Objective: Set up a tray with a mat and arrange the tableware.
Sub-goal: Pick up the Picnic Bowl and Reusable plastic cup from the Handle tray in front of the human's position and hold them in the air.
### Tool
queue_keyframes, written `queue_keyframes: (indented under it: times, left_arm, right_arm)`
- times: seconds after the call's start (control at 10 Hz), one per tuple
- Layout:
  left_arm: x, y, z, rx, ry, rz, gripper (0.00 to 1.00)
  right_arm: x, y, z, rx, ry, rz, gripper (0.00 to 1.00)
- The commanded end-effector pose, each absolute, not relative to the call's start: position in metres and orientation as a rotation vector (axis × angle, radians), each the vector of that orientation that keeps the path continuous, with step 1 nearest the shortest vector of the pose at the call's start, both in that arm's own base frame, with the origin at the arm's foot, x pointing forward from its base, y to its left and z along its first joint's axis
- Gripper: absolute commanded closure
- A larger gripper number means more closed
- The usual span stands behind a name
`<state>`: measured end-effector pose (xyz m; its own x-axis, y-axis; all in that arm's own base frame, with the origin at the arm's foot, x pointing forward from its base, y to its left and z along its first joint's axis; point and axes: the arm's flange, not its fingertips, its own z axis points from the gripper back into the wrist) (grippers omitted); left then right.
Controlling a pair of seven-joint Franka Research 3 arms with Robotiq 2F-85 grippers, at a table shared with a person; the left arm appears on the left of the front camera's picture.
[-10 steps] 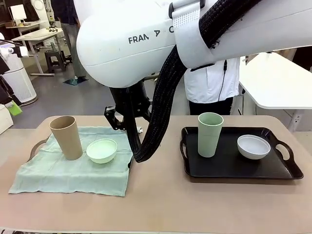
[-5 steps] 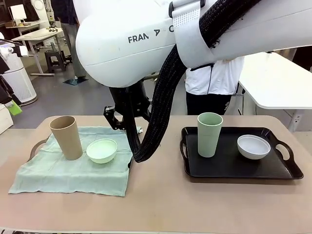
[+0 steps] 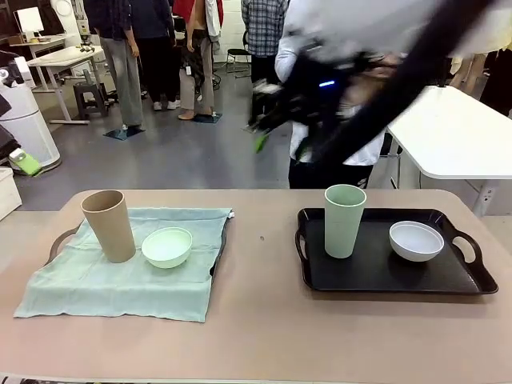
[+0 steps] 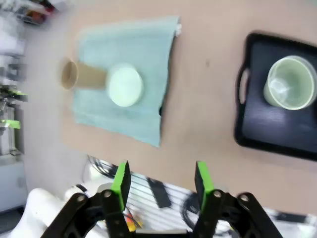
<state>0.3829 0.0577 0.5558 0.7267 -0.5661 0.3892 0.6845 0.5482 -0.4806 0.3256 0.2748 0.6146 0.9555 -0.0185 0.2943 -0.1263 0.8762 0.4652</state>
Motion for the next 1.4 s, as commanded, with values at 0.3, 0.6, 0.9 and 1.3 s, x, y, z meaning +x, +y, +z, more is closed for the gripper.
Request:
queue_keyframes:
  times: [0.3,0.6,0.9,1.3]
  left_arm:
    - [0.384,0.052,0.552,-0.725,-0.188,-0.694,0.00]
    - [0.390,0.060,0.551,-1.022,-0.366,-0.463,0.00]
    - [0.387,0.085,0.530,-1.237,-0.322,-0.362,0.00]
    - [0.384,0.086,0.524,-1.241,-0.316,-0.380,0.00]
  right_arm:
    - [0.302,0.185,0.601,0.683,-0.348,-0.009,0.31]
    - [0.329,0.074,0.584,1.477,-0.222,-0.015,0.31]
    - [0.338,-0.013,0.562,1.533,-0.248,-0.223,0.31]
    - [0.327,-0.044,0.564,1.569,-0.298,-0.212,0.31]
